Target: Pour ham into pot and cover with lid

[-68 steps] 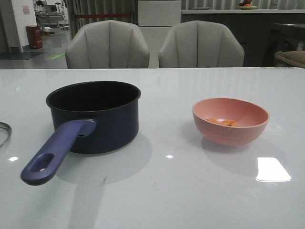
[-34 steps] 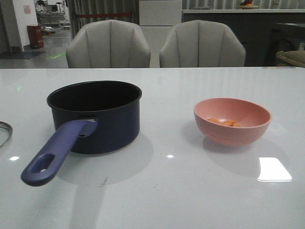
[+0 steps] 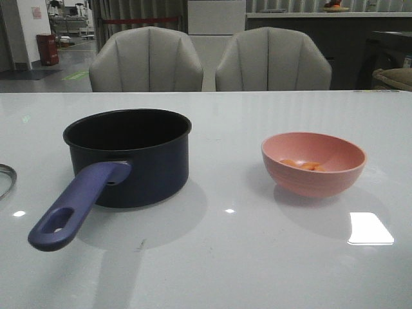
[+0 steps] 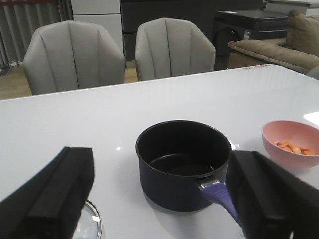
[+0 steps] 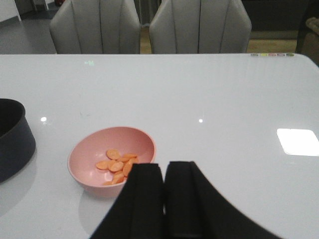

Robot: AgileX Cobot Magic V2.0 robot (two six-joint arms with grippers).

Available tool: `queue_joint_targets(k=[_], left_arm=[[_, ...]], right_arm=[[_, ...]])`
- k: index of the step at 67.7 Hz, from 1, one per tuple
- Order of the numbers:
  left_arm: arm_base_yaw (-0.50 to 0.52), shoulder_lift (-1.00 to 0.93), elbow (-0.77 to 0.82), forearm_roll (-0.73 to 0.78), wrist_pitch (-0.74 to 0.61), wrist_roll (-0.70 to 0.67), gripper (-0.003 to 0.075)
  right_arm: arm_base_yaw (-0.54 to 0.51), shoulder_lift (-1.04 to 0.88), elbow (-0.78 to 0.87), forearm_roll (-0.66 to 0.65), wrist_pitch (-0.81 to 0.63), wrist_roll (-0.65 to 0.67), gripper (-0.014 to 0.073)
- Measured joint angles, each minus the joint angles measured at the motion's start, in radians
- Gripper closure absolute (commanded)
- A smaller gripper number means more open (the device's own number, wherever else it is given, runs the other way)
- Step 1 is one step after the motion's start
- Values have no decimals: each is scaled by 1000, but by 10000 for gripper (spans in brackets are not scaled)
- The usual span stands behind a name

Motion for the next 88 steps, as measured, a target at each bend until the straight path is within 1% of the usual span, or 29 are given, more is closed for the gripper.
queue_joint_targets(k=[5, 6, 7, 8, 13, 17, 20, 31, 40, 41, 42, 48, 59, 60, 71, 75, 76, 77, 78, 79, 80, 81, 82, 83, 84, 85, 86, 87, 88], left_arm=[[0, 0, 0, 0, -2, 0, 138], [0, 0, 0, 0, -2, 0, 138], [0, 0, 0, 0, -2, 0, 138], [0, 0, 0, 0, -2, 0, 138], [0, 0, 0, 0, -2, 0, 138], [0, 0, 0, 0, -4, 0, 138], [0, 0, 0, 0, -4, 0, 138], [0, 0, 0, 0, -4, 0, 138], [0, 0, 0, 0, -4, 0, 138], [0, 0, 0, 0, -4, 0, 138], [0, 0, 0, 0, -4, 0, 138], [0, 0, 0, 0, -4, 0, 138], [0, 0, 0, 0, -4, 0, 138], [0, 0, 0, 0, -4, 0, 138], [0, 0, 0, 0, -4, 0, 138], [0, 0, 0, 0, -4, 0, 138], [0, 0, 0, 0, -4, 0, 138], [0, 0, 0, 0, -4, 0, 138], [0, 0, 0, 0, -4, 0, 138], [0, 0, 0, 0, -4, 0, 138], [0, 0, 0, 0, -4, 0, 138], [0, 0, 0, 0, -4, 0, 138], [0, 0, 0, 0, -4, 0, 138], [0, 0, 0, 0, -4, 0, 138], [0, 0, 0, 0, -4, 0, 138], [0, 0, 0, 0, -4, 0, 138], [0, 0, 0, 0, -4, 0, 138], [0, 0, 0, 0, -4, 0, 138], [0, 0, 0, 0, -4, 0, 138]], right_arm=[[0, 74, -46, 2, 29, 0, 308], [0, 91, -56, 2, 32, 0, 272], [0, 108, -60, 2, 32, 0, 259], [0, 125, -70, 4, 34, 0, 221], [0, 222, -125, 4, 38, 0, 105], [0, 315, -172, 4, 40, 0, 54], [0, 377, -205, 4, 47, 0, 43], [0, 613, -318, 10, 62, 0, 46], [4, 817, -410, 70, 64, 2, 46], [4, 817, -410, 70, 64, 2, 46], [9, 867, -429, 78, 64, 2, 46], [14, 984, -487, 91, 68, 2, 46], [17, 1151, -592, 92, 89, 2, 46], [17, 1188, -611, 93, 93, 2, 46], [17, 1317, -689, 93, 115, 2, 54], [17, 1360, -714, 93, 122, 2, 93], [17, 1380, -726, 95, 130, 2, 126], [17, 1380, -726, 95, 130, 2, 126], [17, 1398, -740, 95, 135, 2, 165], [17, 1398, -740, 95, 135, 2, 165], [17, 1415, -748, 95, 140, 2, 207], [17, 1419, -751, 95, 139, 2, 207], [17, 1430, -761, 95, 144, 2, 253], [17, 1430, -761, 95, 144, 2, 253], [17, 1443, -769, 98, 149, 2, 300], [17, 1443, -771, 98, 149, 2, 300], [17, 1453, -777, 101, 156, 2, 347], [17, 1453, -777, 101, 156, 2, 347], [17, 1461, -786, 105, 161, 2, 381]])
